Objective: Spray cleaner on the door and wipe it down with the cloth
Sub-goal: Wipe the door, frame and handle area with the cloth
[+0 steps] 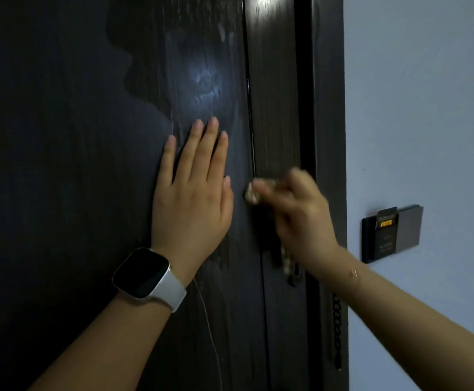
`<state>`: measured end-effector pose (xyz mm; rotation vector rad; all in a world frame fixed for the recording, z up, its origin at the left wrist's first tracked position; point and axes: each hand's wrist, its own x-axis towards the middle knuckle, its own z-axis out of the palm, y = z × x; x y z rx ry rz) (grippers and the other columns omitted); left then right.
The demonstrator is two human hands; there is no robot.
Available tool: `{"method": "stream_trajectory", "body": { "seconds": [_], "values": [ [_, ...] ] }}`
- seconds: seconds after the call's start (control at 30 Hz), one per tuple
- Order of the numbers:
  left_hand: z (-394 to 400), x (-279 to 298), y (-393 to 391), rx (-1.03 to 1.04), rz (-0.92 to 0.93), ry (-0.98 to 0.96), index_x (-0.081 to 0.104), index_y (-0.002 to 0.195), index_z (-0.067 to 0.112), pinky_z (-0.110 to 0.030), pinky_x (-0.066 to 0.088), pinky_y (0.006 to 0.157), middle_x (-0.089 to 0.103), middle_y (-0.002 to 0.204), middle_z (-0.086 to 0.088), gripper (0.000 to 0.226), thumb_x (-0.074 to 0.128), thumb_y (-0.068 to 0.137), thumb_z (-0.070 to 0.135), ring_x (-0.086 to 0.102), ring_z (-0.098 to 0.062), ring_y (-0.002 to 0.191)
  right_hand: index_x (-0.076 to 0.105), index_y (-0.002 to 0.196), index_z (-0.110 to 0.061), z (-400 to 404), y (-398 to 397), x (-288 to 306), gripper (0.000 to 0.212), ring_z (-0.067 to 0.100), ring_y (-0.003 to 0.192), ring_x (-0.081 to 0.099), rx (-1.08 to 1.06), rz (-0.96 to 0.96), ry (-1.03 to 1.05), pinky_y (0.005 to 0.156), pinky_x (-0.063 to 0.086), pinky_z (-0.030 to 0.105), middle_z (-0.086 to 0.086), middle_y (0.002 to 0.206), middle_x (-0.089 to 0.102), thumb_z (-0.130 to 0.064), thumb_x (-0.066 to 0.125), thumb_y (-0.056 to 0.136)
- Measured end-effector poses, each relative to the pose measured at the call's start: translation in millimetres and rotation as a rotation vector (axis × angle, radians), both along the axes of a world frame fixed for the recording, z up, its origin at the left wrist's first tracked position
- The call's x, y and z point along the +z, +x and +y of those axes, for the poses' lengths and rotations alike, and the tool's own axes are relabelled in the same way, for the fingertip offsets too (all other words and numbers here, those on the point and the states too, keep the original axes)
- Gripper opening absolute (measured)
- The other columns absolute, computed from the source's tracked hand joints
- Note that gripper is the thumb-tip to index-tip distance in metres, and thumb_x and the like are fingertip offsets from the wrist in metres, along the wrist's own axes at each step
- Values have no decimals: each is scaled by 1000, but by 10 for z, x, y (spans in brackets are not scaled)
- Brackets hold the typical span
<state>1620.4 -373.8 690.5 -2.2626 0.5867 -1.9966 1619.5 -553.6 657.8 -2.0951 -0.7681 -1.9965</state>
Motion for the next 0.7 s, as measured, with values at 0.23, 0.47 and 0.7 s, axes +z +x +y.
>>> {"method": "stream_trajectory", "body": {
  "seconds": [0.23,0.47,0.7],
  "values": [
    [107,32,-108,-177,63,26,37,146,5,-45,12,121,28,157,-11,53,36,97,24,20,-25,147,70,113,-6,181,18,437,24,18,78,44,-35,-62,160,65,37,22,11,84,50,-3,61,92],
    [715,-52,-375,-108,28,-39,37,147,10,-49,10,120,28,157,-10,52,40,97,25,22,-25,146,74,103,-7,32,-369,-550,21,3,76,41,-24,315,10,62,41,19,-1,83,47,-20,63,90],
    [1077,-149,-396,-7,64,-94,31,149,10,-49,10,120,19,160,-11,54,36,100,31,15,-25,148,72,110,-11,412,-493,760,21,10,77,44,-8,30,118,65,32,10,-2,90,40,-18,63,92]
  ]
}}
